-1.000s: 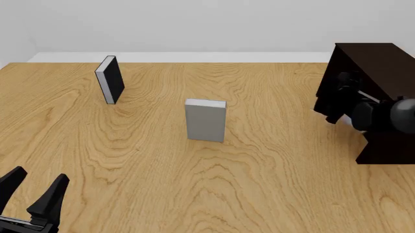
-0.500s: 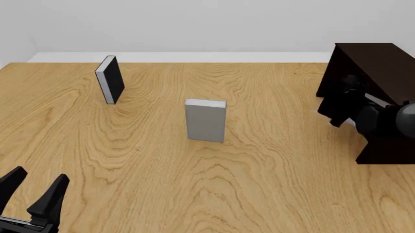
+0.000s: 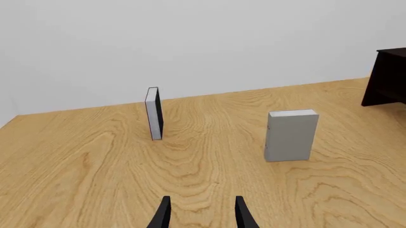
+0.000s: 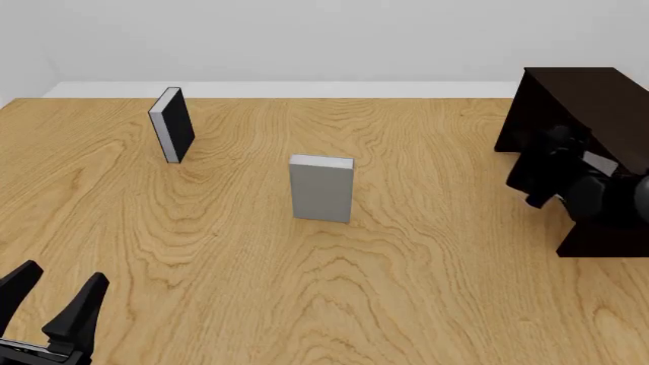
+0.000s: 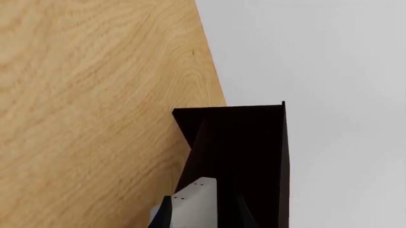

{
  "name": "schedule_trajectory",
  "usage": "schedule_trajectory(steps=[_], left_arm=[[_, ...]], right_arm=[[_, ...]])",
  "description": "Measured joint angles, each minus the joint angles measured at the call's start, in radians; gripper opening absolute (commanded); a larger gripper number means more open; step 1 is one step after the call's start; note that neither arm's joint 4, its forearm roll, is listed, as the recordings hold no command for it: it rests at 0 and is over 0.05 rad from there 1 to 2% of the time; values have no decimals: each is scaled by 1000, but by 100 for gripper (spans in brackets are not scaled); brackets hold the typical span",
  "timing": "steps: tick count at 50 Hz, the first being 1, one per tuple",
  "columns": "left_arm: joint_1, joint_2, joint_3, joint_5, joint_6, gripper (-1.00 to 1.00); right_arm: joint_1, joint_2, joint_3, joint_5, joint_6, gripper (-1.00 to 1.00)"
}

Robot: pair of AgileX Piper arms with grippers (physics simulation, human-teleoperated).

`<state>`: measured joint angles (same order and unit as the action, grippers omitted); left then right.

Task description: Pick up the book on the right and place it on the cabinet shelf.

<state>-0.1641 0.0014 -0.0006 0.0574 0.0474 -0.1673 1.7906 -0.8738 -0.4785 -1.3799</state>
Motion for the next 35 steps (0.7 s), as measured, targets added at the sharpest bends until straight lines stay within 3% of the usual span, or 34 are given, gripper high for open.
schedule_trajectory(steps=[35], left_arm=[[-3, 0, 0, 0, 2, 100]], right_arm=[[-35, -29, 62, -16, -34, 100]])
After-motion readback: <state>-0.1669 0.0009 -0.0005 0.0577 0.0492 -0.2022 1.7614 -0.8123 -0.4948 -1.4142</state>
